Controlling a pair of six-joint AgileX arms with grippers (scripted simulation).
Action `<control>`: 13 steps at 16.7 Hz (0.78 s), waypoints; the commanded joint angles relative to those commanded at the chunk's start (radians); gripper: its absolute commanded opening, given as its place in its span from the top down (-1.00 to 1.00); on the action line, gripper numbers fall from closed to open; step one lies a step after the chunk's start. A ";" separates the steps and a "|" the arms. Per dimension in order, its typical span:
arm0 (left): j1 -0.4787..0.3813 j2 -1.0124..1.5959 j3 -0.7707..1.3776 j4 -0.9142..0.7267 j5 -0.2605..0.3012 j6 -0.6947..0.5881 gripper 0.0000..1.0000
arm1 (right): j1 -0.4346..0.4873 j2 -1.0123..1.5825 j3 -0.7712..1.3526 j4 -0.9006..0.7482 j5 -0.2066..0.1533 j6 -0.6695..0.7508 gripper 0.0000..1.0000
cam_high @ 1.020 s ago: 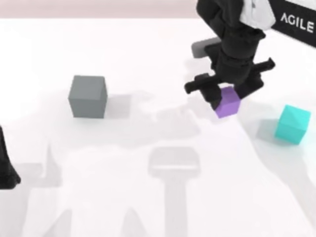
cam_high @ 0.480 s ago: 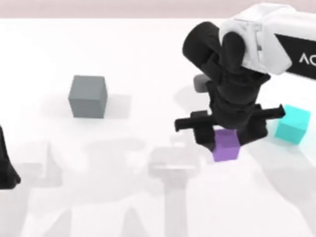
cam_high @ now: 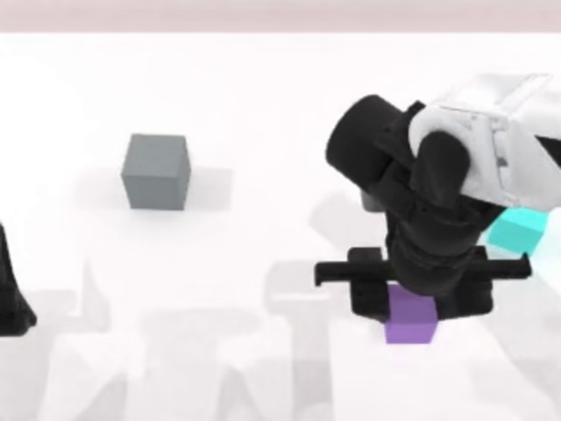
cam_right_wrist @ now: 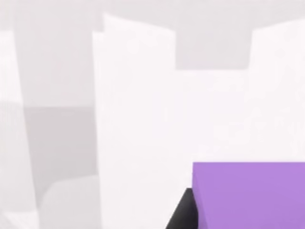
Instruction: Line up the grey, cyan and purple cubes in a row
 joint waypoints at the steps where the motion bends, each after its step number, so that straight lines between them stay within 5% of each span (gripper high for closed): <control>1: 0.000 0.000 0.000 0.000 0.000 0.000 -1.00 | 0.000 0.000 0.000 0.000 0.000 0.000 1.00; 13: 0.000 0.000 0.000 0.000 0.000 0.000 -1.00 | 0.002 0.095 -0.178 0.273 0.000 0.004 1.00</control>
